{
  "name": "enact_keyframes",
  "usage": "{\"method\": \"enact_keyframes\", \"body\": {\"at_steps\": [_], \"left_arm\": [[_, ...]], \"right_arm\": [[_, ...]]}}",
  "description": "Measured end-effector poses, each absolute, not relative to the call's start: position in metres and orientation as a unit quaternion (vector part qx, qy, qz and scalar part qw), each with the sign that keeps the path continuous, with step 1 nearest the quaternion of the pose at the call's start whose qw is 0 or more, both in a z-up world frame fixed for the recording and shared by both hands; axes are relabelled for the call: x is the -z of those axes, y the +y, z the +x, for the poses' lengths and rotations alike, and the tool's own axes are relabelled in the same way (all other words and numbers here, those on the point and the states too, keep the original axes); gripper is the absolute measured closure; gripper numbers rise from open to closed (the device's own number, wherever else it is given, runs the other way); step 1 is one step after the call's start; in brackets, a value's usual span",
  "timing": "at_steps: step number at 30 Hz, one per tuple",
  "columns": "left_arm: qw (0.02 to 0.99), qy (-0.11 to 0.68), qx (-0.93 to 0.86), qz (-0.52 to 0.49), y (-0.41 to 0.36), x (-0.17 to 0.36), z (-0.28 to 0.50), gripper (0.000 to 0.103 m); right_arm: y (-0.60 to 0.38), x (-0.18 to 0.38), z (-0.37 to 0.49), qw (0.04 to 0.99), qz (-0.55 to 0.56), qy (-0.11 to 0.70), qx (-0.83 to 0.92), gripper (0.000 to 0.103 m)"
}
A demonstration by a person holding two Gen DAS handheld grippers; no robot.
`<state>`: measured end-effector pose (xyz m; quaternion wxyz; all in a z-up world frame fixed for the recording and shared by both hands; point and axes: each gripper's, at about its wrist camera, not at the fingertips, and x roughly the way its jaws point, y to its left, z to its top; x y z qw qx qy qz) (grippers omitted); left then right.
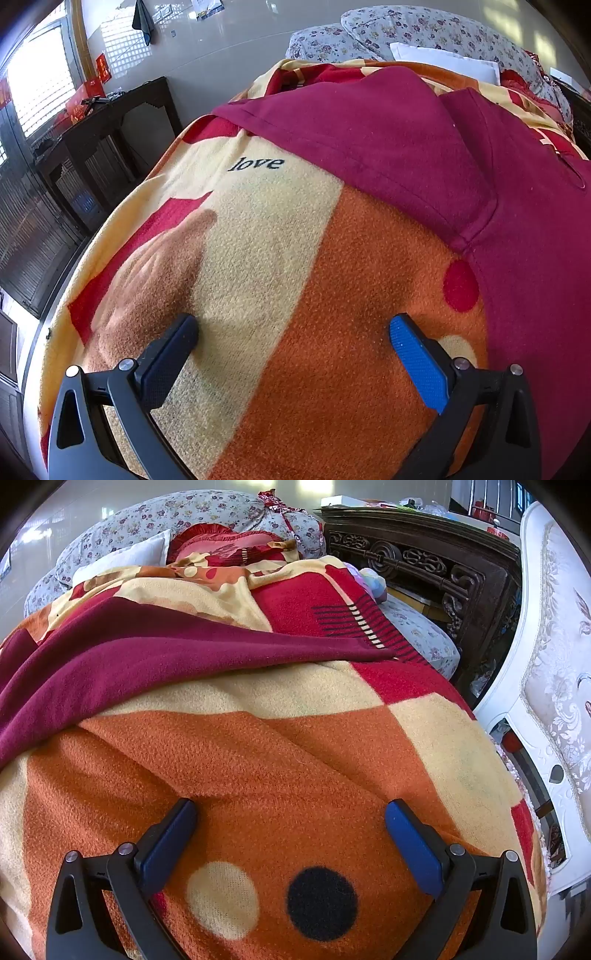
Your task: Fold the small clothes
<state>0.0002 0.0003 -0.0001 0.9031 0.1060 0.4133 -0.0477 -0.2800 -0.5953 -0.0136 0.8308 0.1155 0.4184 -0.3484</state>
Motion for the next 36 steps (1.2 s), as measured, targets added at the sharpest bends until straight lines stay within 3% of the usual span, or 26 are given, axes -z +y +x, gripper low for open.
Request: {"method": "enact_keyframes", "body": {"at_steps": [16,27,36], "left_arm": [[0.899,0.422,0.048,0.107,0.001,-0.011,-0.009,0.000],[0.916,0.352,0.159,0.112,-0.031,-0.080,-0.095,0.000],[0.913,0.329,0.216,0.104,-0.067,-0.108,-0.128,0.000]], "right_arm": [[-0.572,-0.005,-0.296,0.813,0.166,0.429,0.357,0.000],[-0.464,-0.113,-0.343,0.857,0.175,0.352,0.333,0.000],[-0.372,-0.149,-0.328,0.885,0.087,0.358,0.284,0.000]]}}
